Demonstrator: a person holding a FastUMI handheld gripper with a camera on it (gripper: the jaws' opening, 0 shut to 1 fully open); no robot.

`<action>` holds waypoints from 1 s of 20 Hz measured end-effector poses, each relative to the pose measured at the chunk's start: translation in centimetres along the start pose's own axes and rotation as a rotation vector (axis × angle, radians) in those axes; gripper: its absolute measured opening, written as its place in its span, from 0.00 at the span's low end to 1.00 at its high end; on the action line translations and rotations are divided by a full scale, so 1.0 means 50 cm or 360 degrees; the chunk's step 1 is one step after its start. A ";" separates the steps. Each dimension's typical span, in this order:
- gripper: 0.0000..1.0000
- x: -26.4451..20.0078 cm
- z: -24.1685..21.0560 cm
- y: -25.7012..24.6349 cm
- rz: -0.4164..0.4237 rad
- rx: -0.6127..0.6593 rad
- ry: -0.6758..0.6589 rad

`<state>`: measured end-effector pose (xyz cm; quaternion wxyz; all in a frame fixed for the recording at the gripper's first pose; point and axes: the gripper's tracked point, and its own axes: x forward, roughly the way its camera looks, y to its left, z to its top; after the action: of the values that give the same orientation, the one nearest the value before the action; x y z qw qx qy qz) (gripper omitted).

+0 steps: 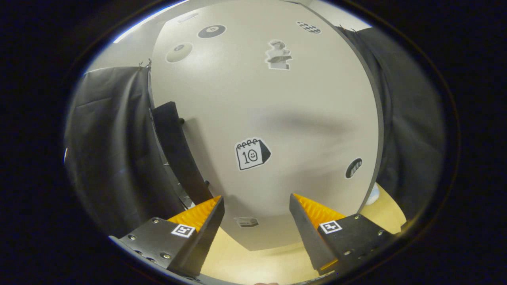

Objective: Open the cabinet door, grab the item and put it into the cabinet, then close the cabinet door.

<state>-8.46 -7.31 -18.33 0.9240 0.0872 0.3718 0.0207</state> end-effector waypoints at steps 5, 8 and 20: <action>0.98 0.012 0.001 0.003 0.0027 -0.0004 0.0009; 0.98 0.020 0.000 0.002 0.0034 -0.0007 0.0022; 0.98 0.047 -0.001 0.002 0.0061 -0.0014 0.0044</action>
<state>-6.81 -6.97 -19.97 0.9185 0.0898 0.3828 0.0413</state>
